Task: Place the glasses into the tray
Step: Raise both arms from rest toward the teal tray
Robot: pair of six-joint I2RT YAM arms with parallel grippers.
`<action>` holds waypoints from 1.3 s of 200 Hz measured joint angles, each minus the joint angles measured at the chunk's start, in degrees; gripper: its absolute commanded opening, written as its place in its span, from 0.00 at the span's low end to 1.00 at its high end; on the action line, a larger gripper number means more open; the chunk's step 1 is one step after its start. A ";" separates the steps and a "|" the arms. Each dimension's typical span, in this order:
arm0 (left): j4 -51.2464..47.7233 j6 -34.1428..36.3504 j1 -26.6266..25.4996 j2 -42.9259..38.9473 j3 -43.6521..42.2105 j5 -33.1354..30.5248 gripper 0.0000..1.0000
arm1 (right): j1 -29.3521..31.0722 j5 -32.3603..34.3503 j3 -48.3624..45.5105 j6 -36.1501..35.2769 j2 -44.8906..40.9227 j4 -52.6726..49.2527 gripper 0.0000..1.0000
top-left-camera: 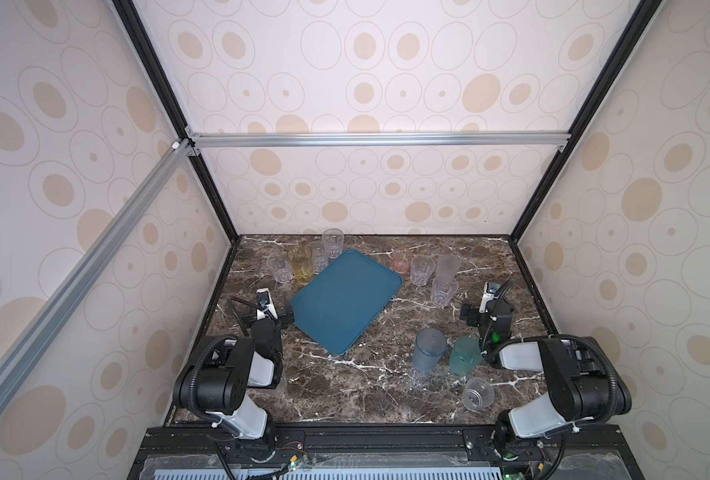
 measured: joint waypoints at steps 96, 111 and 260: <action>-1.55 0.26 -0.13 -1.14 0.00 0.31 0.99 | 0.00 -0.66 0.22 -0.70 -1.18 -2.36 0.98; -3.52 0.55 -0.50 -3.41 0.07 0.48 0.99 | 0.00 -0.92 1.01 -0.85 -3.30 -5.27 0.98; -41.62 -8.41 -5.86 -22.60 14.53 -13.75 0.99 | -0.48 0.74 34.53 20.28 -15.19 -68.54 0.91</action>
